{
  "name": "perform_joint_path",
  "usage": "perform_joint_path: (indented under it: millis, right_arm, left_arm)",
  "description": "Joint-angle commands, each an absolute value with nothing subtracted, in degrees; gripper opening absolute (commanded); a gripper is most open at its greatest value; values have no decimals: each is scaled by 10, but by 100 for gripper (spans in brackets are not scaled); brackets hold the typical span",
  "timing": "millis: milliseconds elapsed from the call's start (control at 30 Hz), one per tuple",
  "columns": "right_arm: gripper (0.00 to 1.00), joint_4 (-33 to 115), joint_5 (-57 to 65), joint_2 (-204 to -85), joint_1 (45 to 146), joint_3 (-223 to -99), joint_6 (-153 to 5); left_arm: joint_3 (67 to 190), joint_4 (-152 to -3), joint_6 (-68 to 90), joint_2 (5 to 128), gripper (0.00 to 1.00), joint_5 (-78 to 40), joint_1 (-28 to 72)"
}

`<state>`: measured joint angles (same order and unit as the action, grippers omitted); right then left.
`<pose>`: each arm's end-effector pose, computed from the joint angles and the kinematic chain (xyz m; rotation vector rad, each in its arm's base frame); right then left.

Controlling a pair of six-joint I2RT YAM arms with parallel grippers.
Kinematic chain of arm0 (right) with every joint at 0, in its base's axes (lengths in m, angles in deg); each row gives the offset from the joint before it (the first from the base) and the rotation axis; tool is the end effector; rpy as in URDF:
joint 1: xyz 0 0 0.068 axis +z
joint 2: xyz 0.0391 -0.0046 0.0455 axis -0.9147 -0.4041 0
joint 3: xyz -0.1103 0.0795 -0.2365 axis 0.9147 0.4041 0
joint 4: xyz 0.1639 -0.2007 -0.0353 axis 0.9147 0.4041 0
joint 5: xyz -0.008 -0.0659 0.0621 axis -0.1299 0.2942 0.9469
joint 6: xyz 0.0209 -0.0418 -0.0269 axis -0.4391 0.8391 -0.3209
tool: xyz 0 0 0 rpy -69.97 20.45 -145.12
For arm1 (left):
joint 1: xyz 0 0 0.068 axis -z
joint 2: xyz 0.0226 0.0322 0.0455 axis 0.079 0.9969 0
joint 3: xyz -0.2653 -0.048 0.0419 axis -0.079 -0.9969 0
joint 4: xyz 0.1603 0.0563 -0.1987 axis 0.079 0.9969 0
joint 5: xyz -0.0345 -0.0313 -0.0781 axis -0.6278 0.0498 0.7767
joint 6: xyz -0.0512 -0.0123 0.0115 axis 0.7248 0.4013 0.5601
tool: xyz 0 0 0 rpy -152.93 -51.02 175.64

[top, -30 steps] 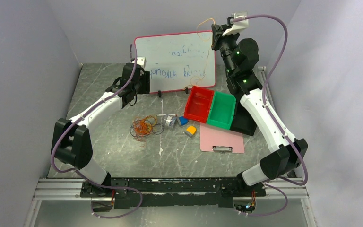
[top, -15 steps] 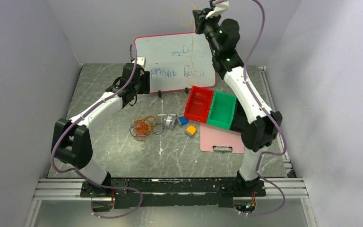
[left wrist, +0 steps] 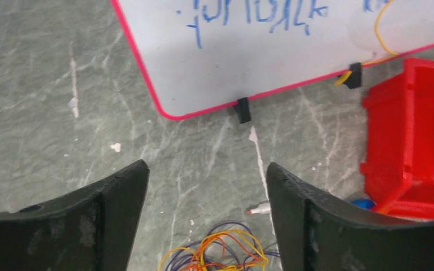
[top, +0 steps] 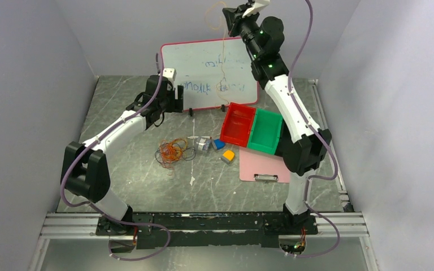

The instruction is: Untangle the cables

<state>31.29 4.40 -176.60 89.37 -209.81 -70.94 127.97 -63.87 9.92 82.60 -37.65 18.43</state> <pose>0.4150 0.1833 0.5024 -0.3275 1.1839 0.4957 0.3443 -0.1390 0.2911 0.1309 2.1138 -0.1495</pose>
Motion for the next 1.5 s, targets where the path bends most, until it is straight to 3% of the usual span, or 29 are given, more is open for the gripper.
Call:
perform_joint_path:
  millis: [0,100,400,867,1100,1200,1267,1333,1467]
  right_arm:
    - [0,306,52,-1715,892,-2097,-704]
    - [0,311,52,-1704,892,-2090,-702]
    - [0,316,59,-1686,891,-2068,-712]
    - [0,318,74,-1681,892,-2060,-726]
    - [0,311,78,-1658,891,-2031,-730]
    - [0,309,75,-1644,891,-2016,-728]
    - [0,309,73,-1637,892,-2008,-726]
    - [0,310,70,-1630,891,-2000,-722]
    - [0,310,57,-1606,892,-1972,-711]
  left_arm:
    - [1256,-702,84,795,88,-278,181]
    - [1231,-761,84,782,94,-201,181]
    - [1156,-1021,164,766,95,-74,192]
    - [1356,-1060,152,948,93,-18,249]
    - [1407,-1015,140,1004,58,-41,253]
    - [1423,-1011,142,1015,26,-29,253]
    - [1425,-1006,142,1013,14,-31,254]
    - [1426,-994,139,1003,8,-40,253]
    - [1428,-960,108,966,7,-72,255]
